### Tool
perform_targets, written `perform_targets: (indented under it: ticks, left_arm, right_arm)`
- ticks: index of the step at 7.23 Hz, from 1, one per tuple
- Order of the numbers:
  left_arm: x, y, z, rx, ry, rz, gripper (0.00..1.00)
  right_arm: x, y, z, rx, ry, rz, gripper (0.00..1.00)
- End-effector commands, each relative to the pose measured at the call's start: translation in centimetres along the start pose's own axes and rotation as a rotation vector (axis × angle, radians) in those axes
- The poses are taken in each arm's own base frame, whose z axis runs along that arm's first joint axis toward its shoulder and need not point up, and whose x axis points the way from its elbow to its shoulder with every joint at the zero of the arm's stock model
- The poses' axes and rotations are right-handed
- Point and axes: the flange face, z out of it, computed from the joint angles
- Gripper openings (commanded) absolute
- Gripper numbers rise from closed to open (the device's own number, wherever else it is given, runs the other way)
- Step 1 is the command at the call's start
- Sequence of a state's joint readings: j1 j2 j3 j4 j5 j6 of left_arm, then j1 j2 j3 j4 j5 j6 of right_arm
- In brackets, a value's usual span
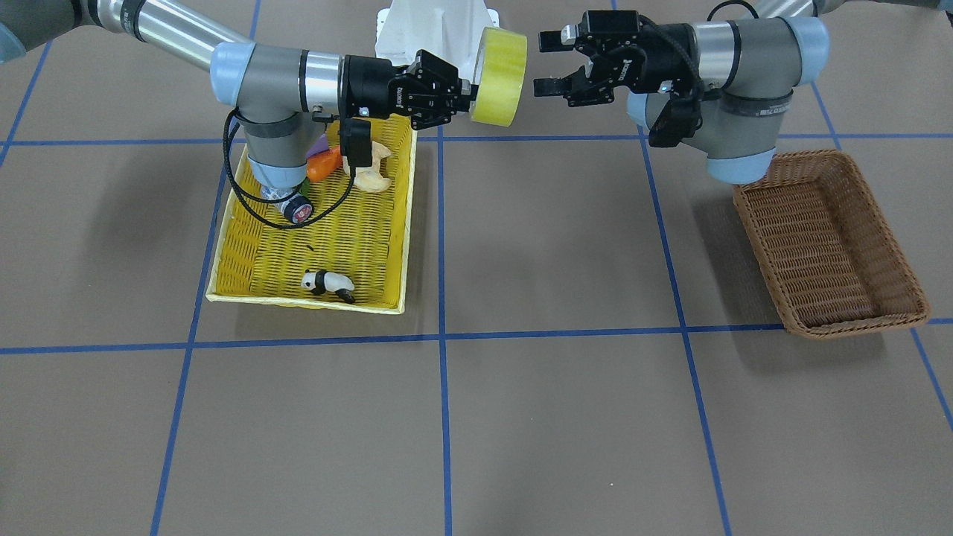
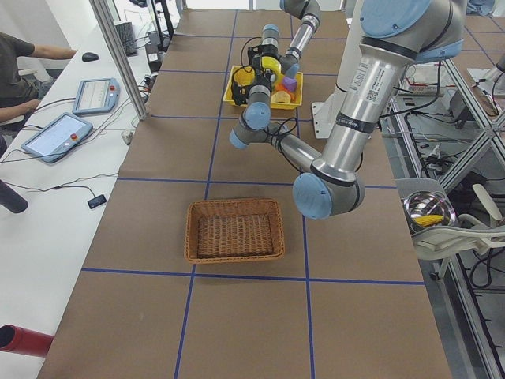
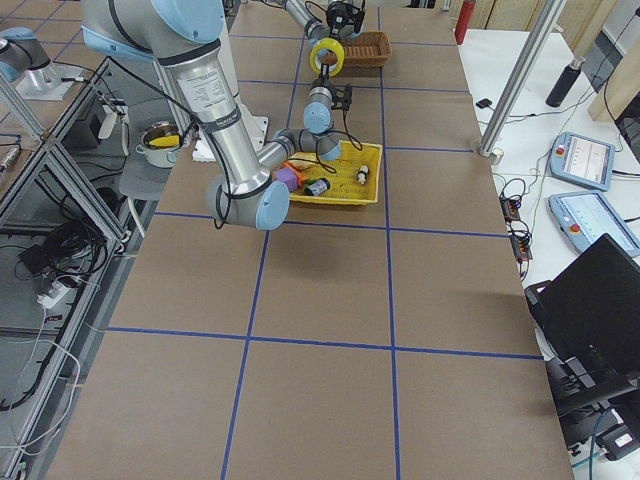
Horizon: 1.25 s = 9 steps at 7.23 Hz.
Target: Move tape to another basket
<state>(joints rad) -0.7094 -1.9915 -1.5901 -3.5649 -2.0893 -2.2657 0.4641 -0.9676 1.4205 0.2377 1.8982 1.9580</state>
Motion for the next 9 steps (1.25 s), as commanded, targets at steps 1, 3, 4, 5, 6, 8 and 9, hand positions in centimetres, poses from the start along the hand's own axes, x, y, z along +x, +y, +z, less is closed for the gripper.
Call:
perform_targets:
  ticks: [1, 3, 4, 5, 6, 8, 9]
  left_arm:
    - [-0.5, 1.1, 1.4, -0.037, 0.012, -0.01, 0.95]
    - [-0.8, 1.6, 2.2, -0.054, 0.014, -0.02, 0.85]
    - [-0.8, 1.6, 2.3, -0.055, 0.015, -0.019, 0.81]
    - [-0.7, 1.6, 2.3, -0.056, 0.016, -0.018, 0.73]
    - [-0.8, 1.8, 2.3, -0.059, 0.016, -0.02, 0.66]
    - [-0.9, 1.8, 2.3, -0.062, 0.018, -0.021, 0.47]
    - [-0.9, 1.8, 2.3, -0.062, 0.018, -0.021, 0.32]
  right_arm:
    - [0.5, 1.0, 0.6, -0.018, 0.001, 0.016, 0.0]
    - [0.7, 1.3, 0.6, -0.035, 0.009, 0.018, 0.0]
    - [0.7, 1.3, 0.6, -0.036, 0.007, 0.017, 0.0]
    - [0.6, 1.4, 0.7, -0.039, 0.004, 0.017, 0.0]
    - [0.6, 1.4, 0.7, -0.039, 0.004, 0.025, 0.0]
    - [0.6, 1.4, 0.7, -0.039, 0.005, 0.056, 0.29]
    - [0.6, 1.4, 0.7, -0.036, 0.004, 0.06, 0.47]
